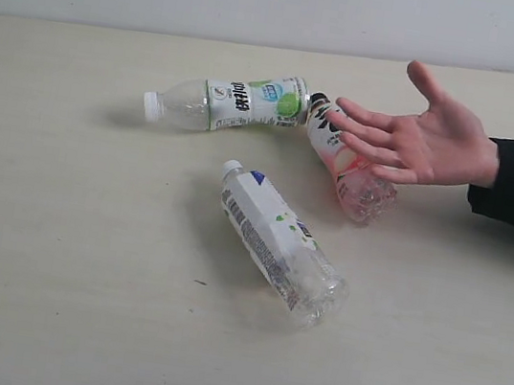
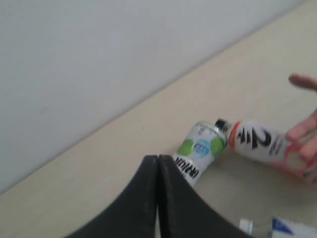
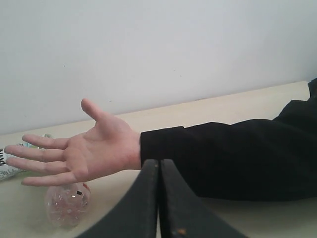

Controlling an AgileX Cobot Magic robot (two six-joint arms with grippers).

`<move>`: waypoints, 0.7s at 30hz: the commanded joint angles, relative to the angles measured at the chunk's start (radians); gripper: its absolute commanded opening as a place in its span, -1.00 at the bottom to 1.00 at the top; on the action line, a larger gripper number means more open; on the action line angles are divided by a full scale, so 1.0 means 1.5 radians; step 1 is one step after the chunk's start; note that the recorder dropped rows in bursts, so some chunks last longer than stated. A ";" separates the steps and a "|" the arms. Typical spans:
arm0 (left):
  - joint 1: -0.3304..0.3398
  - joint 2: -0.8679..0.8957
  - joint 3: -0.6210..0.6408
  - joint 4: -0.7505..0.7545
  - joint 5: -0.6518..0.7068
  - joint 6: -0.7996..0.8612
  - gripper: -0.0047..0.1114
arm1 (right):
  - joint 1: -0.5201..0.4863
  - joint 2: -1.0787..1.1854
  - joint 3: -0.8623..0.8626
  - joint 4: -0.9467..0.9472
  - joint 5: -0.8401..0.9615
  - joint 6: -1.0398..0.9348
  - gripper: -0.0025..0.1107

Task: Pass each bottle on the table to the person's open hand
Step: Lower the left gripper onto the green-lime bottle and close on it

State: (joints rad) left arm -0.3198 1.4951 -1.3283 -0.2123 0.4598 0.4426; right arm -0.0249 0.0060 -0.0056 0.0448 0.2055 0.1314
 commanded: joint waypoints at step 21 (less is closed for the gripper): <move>-0.007 0.522 -0.502 -0.020 0.385 0.458 -0.52 | 0.001 -0.004 0.004 0.000 0.021 0.001 -0.95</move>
State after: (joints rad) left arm -0.3198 2.2715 -2.0703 -0.2359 1.0816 1.1147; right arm -0.0249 0.0060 -0.0056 0.0448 0.2302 0.1314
